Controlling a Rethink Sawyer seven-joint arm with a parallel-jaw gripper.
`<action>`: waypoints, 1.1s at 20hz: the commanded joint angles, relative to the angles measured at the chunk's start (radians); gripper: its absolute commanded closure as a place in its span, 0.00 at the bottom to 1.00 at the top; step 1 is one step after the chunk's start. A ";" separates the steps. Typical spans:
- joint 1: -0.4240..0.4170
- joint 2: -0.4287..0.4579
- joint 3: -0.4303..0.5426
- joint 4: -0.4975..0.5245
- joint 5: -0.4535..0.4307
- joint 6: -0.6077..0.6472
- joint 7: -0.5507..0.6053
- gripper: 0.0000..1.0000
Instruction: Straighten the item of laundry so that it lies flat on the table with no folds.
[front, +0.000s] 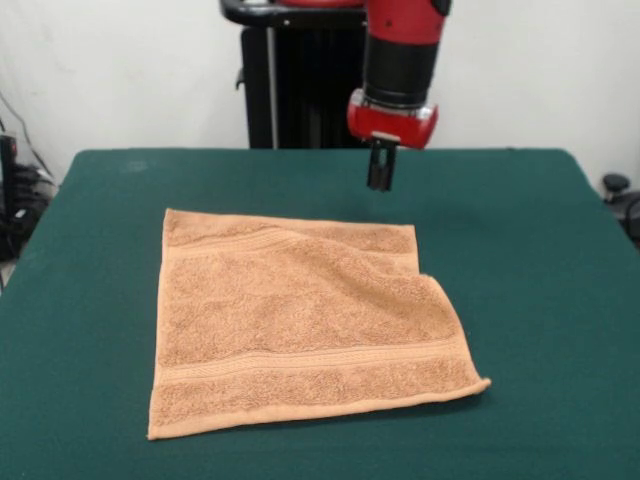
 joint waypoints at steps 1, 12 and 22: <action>0.013 0.121 0.084 -0.170 0.021 0.073 0.034 1.00; 0.046 0.160 0.067 -0.243 0.048 0.096 0.065 1.00; 0.039 0.272 0.070 -0.301 0.034 -0.010 0.081 1.00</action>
